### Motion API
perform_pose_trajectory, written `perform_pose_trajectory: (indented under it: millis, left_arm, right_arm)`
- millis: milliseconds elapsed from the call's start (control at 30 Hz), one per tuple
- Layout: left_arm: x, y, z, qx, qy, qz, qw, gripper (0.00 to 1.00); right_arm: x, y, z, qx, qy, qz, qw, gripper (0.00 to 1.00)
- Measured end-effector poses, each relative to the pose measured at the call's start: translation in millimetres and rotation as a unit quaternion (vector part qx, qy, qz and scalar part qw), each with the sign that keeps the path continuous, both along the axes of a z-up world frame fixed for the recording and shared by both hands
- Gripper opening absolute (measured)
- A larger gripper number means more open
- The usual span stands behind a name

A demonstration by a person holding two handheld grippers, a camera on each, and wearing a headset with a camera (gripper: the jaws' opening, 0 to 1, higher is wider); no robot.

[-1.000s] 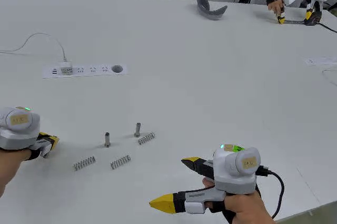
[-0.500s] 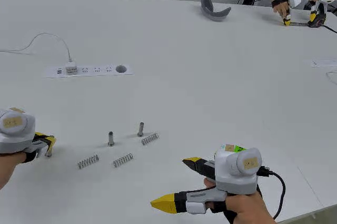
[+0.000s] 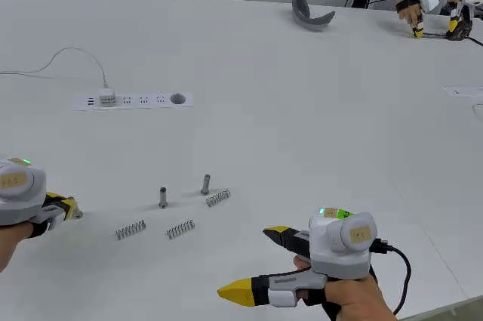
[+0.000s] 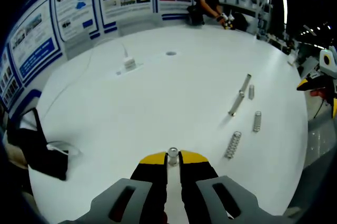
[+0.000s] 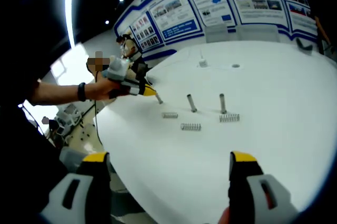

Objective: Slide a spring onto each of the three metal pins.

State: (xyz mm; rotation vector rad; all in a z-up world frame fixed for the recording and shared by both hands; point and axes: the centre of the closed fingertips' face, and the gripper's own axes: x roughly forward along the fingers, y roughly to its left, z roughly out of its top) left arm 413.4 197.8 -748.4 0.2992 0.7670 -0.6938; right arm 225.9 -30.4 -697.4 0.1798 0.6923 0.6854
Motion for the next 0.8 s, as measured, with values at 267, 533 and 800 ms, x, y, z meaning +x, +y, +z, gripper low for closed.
perform_pose_trajectory:
  millis: [267, 533, 800]
  left_arm:
    - [0.9, -1.3, 0.0, 0.002, -0.002, -0.003, 1.0000, 0.08]
    - [-0.6, -1.5, -2.7, 0.004, 0.000, -0.004, 1.0000, 0.08]
    - [1.0, -3.7, -6.3, -0.002, 0.000, -0.004, 1.0000, 0.11]
  right_arm:
    - [0.4, 0.6, -0.3, 0.001, 0.001, 0.000, 1.0000, 0.95]
    - [-0.2, 2.7, -1.4, 0.001, 0.002, 0.004, 1.0000, 0.95]
    - [-1.7, 2.5, -3.0, -0.001, 0.004, 0.006, 1.0000, 0.95]
